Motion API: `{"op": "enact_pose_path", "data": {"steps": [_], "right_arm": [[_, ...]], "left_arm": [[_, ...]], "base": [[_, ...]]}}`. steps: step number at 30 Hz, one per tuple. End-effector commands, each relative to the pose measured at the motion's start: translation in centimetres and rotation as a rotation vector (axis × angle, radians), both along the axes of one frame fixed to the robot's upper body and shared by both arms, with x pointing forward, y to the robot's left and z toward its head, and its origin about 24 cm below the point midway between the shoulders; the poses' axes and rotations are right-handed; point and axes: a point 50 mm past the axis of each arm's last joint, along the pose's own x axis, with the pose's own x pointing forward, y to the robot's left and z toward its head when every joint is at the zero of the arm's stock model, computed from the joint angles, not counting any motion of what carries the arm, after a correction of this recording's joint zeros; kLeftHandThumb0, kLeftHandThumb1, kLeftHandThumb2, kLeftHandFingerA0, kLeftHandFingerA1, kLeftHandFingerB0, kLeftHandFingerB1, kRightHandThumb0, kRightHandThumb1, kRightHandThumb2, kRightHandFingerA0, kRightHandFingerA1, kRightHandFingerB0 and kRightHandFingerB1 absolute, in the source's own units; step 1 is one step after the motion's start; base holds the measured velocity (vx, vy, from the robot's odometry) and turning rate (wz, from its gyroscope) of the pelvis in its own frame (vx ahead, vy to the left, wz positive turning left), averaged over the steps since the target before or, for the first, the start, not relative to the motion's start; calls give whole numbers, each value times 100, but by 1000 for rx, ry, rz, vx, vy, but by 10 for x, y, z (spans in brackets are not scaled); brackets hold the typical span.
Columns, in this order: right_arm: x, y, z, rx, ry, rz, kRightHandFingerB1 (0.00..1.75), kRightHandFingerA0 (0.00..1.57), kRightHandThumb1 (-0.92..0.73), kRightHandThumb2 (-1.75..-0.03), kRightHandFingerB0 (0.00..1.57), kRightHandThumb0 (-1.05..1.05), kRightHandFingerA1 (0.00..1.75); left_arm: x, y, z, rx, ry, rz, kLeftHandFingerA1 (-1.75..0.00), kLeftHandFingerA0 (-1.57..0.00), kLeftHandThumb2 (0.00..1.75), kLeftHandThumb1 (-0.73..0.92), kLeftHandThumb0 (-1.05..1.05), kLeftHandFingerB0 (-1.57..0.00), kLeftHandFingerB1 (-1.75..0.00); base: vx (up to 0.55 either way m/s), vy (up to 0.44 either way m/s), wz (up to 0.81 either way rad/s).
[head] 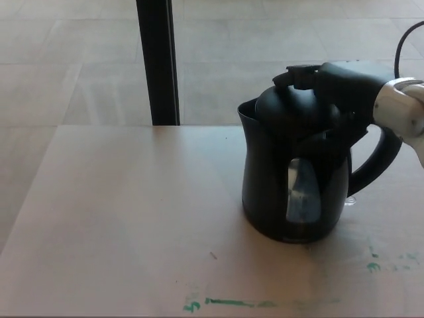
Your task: The robot uses its right hand to push down on the lid of a kettle kept in the middle of the desk to close it
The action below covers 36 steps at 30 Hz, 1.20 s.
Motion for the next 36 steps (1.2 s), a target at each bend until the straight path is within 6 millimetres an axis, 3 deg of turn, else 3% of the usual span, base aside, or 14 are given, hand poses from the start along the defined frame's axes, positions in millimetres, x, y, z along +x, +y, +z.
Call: {"op": "enact_pose_path", "data": {"steps": [1, 3, 5, 6, 7, 9, 18, 19, 20, 22, 23, 26, 27, 36], "right_arm": [[0, -20, 23, 390, 299, 21, 31, 41, -72, -62, 26, -82, 48], [-1, -27, 28, 479, 286, 25, 31, 33, -70, -62, 29, -79, 44], [-2, -30, 27, 556, 303, 24, 31, 33, -70, -62, 29, -79, 44], [-6, -42, 31, 676, 333, 21, 44, 27, -56, -93, 19, -75, 53], [-8, -47, 33, 708, 334, 18, 32, 36, -71, -62, 27, -77, 46], [-12, -58, 36, 748, 299, 4, 31, 40, -72, -63, 27, -81, 46], [-54, -170, 75, 1024, 59, -178, 43, 30, -62, -99, 16, -79, 53], [-59, -181, 76, 1047, 35, -194, 29, 39, -77, -64, 27, -78, 43], [-72, -203, 78, 1083, -9, -250, 44, 31, -62, -98, 20, -79, 53], [-79, -214, 78, 1092, -25, -267, 42, 28, -62, -99, 14, -77, 54], [-87, -227, 77, 1122, -42, -302, 29, 36, -76, -63, 25, -79, 41], [-112, -260, 68, 1231, -85, -382, 42, 27, -60, -97, 15, -79, 52], [-121, -269, 65, 1241, -100, -414, 29, 39, -77, -64, 26, -78, 41], [-205, -321, -2, 1345, -223, -627, 40, 53, -72, -62, 39, -79, 52]], "left_arm": [[-8, 9, 7, 25, 11, 2, -64, -59, 89, 55, -69, -31, -48], [-8, 9, 7, 13, -3, 31, -57, -66, 59, 64, -62, -36, -35], [-10, 9, 6, 11, 2, 40, -57, -66, 59, 64, -62, -36, -35], [-10, 9, 5, 25, 15, 37, -65, -63, 88, 52, -68, -35, -49], [-10, 8, 5, 28, 18, 34, -65, -62, 88, 53, -68, -36, -50], [-12, 8, 5, 29, 18, 30, -65, -61, 88, 52, -68, -34, -49], [-17, 9, 5, 18, 33, 29, -63, -53, 88, 54, -67, -31, -48], [-18, 9, 4, 15, 35, 42, -62, -53, 88, 53, -66, -31, -49], [-19, 9, 5, 15, 38, 30, -61, -51, 88, 51, -64, -33, -50], [-19, 9, 5, 14, 34, 30, -60, -50, 88, 51, -64, -31, -49], [-19, 9, 5, 11, 29, 27, -51, -56, 60, 65, -63, -34, -35], [-21, 9, 6, 20, 38, 7, -62, -54, 88, 54, -69, -31, -48], [-21, 9, 5, 18, 37, 22, -63, -55, 89, 55, -67, -31, -48], [-17, 8, 5, 7, 20, 36, -62, -52, 88, 53, -69, -30, -48]], "base": [[0, 0, 0], [0, 0, 0], [0, 0, 0], [0, 0, 0], [0, 0, 0], [0, 0, 0], [0, 0, 0], [0, 0, 0], [0, 0, 0], [0, 0, 0], [0, 0, 0], [0, 0, 0], [0, 0, 0], [0, 0, 0]]}}
